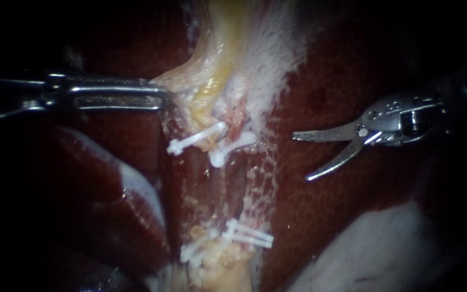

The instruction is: Go back from the cut right tube

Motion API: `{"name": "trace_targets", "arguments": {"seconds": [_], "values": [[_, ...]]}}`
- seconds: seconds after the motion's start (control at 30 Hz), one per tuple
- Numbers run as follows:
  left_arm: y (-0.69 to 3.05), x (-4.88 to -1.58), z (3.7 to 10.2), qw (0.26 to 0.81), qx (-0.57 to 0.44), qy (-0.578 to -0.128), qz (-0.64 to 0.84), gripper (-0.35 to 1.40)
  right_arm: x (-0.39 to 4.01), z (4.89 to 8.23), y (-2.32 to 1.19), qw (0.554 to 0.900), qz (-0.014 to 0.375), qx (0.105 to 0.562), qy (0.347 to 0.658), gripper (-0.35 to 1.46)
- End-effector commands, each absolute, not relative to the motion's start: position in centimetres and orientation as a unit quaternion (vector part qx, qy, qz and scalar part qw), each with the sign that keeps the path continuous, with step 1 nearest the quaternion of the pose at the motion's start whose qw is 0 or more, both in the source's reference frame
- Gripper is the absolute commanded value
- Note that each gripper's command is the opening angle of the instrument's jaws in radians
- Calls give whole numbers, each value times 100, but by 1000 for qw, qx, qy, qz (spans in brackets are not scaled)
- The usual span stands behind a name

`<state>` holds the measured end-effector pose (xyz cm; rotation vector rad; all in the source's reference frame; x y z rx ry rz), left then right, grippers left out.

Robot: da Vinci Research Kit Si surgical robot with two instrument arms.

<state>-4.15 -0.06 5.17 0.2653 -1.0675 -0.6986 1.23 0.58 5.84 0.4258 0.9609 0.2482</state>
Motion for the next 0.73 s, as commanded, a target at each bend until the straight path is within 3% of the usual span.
{"name": "trace_targets", "arguments": {"seconds": [0.03,0.73], "values": [[-8,-417,518,796,124,-496,-324,-35,123,584,58,858,118,203,457,143],[-11,-421,523,800,126,-491,-321,-35,123,583,56,858,118,203,457,143]]}}
